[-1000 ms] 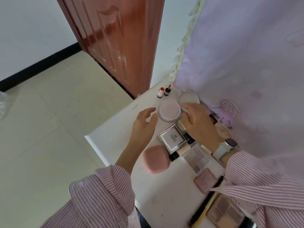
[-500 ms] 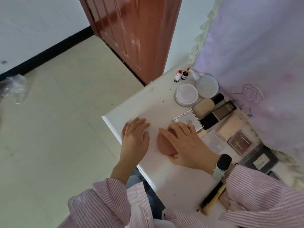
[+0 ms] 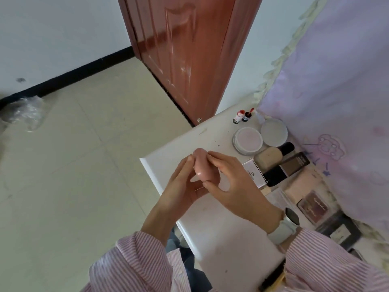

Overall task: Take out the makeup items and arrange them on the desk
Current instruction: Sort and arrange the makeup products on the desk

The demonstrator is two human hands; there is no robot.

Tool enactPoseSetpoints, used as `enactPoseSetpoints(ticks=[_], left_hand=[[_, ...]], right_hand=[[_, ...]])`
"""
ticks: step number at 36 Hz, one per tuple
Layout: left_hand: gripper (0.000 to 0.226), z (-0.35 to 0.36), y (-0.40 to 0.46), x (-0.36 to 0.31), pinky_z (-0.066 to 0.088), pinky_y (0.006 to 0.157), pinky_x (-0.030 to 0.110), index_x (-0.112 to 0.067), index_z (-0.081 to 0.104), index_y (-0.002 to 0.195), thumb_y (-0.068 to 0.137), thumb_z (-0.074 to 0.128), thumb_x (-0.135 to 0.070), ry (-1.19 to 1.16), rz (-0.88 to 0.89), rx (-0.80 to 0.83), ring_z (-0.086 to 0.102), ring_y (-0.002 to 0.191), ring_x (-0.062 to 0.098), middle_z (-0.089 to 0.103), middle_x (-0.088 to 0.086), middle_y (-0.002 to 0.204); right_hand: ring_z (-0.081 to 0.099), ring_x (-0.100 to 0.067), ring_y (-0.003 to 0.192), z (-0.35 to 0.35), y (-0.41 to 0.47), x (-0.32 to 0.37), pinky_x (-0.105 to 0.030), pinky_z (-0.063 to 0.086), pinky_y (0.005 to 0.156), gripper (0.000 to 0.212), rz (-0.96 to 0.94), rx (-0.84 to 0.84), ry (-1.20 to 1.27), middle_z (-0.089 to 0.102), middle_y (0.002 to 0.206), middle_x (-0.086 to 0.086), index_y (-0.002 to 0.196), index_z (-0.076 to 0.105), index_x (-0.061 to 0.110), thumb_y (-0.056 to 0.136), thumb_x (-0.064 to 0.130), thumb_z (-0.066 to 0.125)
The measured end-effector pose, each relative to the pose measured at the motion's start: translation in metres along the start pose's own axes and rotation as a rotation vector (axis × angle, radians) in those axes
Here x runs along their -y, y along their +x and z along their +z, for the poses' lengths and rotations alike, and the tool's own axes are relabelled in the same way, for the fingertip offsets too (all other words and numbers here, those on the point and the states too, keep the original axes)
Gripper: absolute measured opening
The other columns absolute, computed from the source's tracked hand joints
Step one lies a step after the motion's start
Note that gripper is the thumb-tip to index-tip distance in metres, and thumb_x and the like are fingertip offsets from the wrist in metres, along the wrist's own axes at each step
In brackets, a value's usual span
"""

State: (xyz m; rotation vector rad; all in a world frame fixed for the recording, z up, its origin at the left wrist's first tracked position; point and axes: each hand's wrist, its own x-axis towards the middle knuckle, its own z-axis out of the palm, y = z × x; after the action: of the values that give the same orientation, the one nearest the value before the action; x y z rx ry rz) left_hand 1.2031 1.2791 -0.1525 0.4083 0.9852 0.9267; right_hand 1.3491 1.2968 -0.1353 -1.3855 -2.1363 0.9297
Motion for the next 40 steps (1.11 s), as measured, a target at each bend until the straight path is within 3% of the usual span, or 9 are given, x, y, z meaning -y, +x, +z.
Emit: enactPoseSetpoints(ticks=[9, 18, 21, 23, 26, 30, 35, 38, 40], left_hand=[[0.046, 0.0, 0.001, -0.009, 0.054, 0.079, 0.043, -0.002, 0.053, 0.117, 0.094, 0.045, -0.04, 0.015, 0.015, 0.002, 0.063, 0.083, 0.03, 0.063, 0.016, 0.095], [0.044, 0.005, 0.015, -0.028, 0.055, 0.078, 0.045, -0.003, 0.053, 0.12, 0.093, 0.05, -0.037, -0.063, -0.026, -0.044, 0.065, 0.091, 0.036, 0.066, 0.021, 0.102], [0.039, 0.007, 0.021, -0.042, 0.056, 0.073, 0.042, -0.003, 0.059, 0.113, 0.092, 0.049, -0.035, -0.115, -0.041, -0.023, 0.065, 0.088, 0.036, 0.065, 0.024, 0.099], [0.045, 0.008, 0.025, -0.053, 0.056, 0.07, 0.039, -0.003, 0.06, 0.113, 0.088, 0.052, -0.04, -0.111, -0.059, 0.022, 0.066, 0.087, 0.037, 0.065, 0.024, 0.099], [0.055, 0.006, 0.032, -0.07, 0.056, 0.068, 0.037, -0.005, 0.059, 0.114, 0.08, 0.056, -0.048, -0.067, -0.073, 0.105, 0.066, 0.091, 0.038, 0.065, 0.022, 0.103], [0.057, 0.005, 0.038, -0.087, 0.056, 0.066, 0.034, -0.007, 0.058, 0.117, 0.076, 0.048, -0.045, -0.067, -0.128, 0.189, 0.067, 0.088, 0.036, 0.064, 0.019, 0.103], [0.047, 0.006, 0.045, -0.09, 0.054, 0.055, 0.025, -0.008, 0.062, 0.104, 0.087, 0.034, -0.043, 0.013, -0.266, 0.131, 0.068, 0.073, 0.035, 0.068, 0.015, 0.09], [0.052, 0.002, 0.053, -0.082, 0.052, 0.049, 0.023, -0.012, 0.061, 0.107, 0.093, 0.03, -0.051, 0.088, -0.344, 0.068, 0.069, 0.071, 0.035, 0.07, 0.013, 0.086], [0.055, 0.001, 0.058, -0.077, 0.051, 0.047, 0.024, -0.015, 0.06, 0.111, 0.092, 0.033, -0.059, 0.105, -0.35, -0.002, 0.068, 0.072, 0.035, 0.069, 0.013, 0.09]], right_hand=[[0.051, -0.017, 0.115, -0.008, 0.01, 0.007, -0.033, 0.048, 0.092, 0.064, -0.028, 0.105, -0.151, 0.056, 0.127, 0.001, 0.132, 0.049, 0.01, 0.076, 0.038, 0.038], [0.054, -0.017, 0.089, -0.03, 0.038, 0.017, -0.035, 0.049, 0.079, 0.052, -0.072, 0.165, -0.253, 0.062, 0.096, -0.002, 0.128, 0.05, 0.014, 0.077, 0.027, 0.044], [0.059, -0.02, 0.082, -0.051, 0.054, 0.026, -0.029, 0.048, 0.076, 0.059, -0.032, 0.129, -0.196, 0.065, 0.089, -0.005, 0.13, 0.052, 0.021, 0.076, 0.041, 0.036], [0.063, -0.009, 0.081, -0.066, 0.063, 0.036, -0.021, 0.048, 0.075, 0.055, -0.051, 0.109, -0.133, 0.07, 0.092, 0.002, 0.126, 0.056, 0.027, 0.078, 0.047, 0.037], [0.058, 0.016, 0.08, -0.086, 0.075, 0.039, 0.0, 0.04, 0.071, 0.034, -0.018, 0.075, -0.097, 0.063, 0.099, 0.021, 0.124, 0.058, 0.026, 0.091, 0.02, 0.05], [0.061, 0.001, 0.086, -0.098, 0.083, 0.041, -0.002, 0.042, 0.071, 0.03, 0.048, 0.071, -0.015, 0.066, 0.094, 0.022, 0.109, 0.06, 0.04, 0.092, 0.017, 0.051], [0.061, -0.022, 0.073, -0.093, 0.081, 0.03, -0.022, 0.042, 0.065, 0.027, 0.122, -0.029, -0.117, 0.069, 0.08, -0.01, 0.099, 0.067, 0.006, 0.091, 0.025, 0.05], [0.06, -0.027, 0.08, -0.087, 0.076, 0.022, -0.022, 0.036, 0.063, 0.025, 0.193, -0.033, -0.182, 0.069, 0.088, -0.014, 0.103, 0.065, 0.004, 0.091, 0.02, 0.05], [0.059, -0.021, 0.081, -0.082, 0.074, 0.015, -0.013, 0.034, 0.061, 0.027, 0.276, -0.062, -0.175, 0.067, 0.099, -0.01, 0.114, 0.062, 0.005, 0.092, 0.016, 0.05]])
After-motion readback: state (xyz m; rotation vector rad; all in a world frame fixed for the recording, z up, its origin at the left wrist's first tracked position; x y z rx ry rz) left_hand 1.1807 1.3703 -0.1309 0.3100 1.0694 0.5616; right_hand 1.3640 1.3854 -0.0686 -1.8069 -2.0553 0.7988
